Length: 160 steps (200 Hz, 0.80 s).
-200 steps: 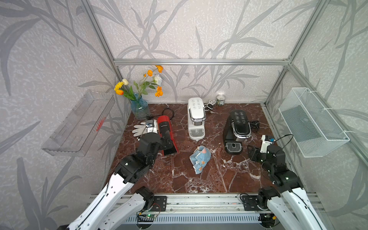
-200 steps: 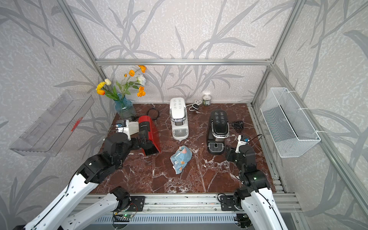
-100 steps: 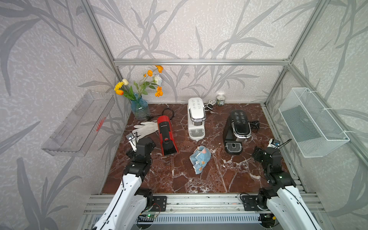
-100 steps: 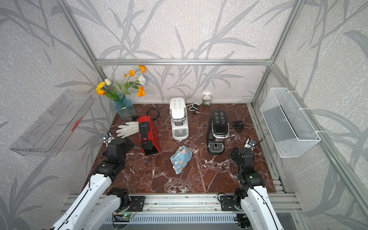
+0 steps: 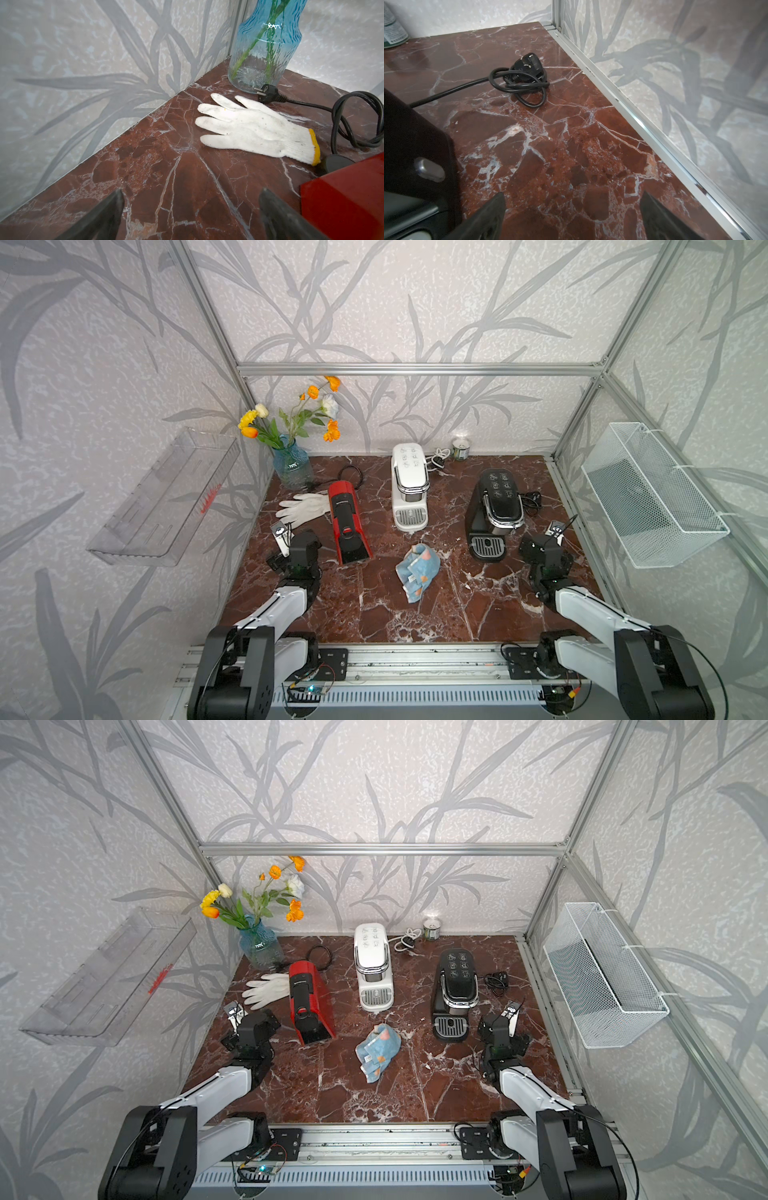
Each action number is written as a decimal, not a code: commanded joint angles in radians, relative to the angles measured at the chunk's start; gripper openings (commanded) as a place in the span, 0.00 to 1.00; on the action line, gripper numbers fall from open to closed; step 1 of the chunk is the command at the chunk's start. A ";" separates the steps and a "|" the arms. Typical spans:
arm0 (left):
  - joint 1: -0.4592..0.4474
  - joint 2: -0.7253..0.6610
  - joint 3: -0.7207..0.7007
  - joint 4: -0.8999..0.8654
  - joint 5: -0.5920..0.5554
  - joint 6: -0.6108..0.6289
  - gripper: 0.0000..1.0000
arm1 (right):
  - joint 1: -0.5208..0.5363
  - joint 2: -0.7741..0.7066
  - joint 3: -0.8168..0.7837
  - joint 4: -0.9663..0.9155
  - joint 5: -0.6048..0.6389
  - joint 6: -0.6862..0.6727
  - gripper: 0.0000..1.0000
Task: Wipe the surface of a coffee machine
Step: Reset both arms
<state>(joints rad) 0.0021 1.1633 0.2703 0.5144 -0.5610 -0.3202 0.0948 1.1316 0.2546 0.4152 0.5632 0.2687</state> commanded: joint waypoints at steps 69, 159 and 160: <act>0.099 0.246 0.136 0.183 0.374 0.141 1.00 | -0.003 0.354 0.009 0.680 -0.280 -0.252 0.99; 0.082 0.358 0.132 0.300 0.578 0.257 1.00 | -0.002 0.436 0.084 0.594 -0.450 -0.304 0.99; 0.082 0.359 0.132 0.304 0.578 0.258 1.00 | -0.002 0.435 0.085 0.590 -0.449 -0.304 0.99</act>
<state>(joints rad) 0.0944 1.5299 0.4038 0.7750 -0.0391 -0.0940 0.0795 1.5757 0.3012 1.0073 0.1852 -0.0185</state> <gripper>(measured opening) 0.994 0.991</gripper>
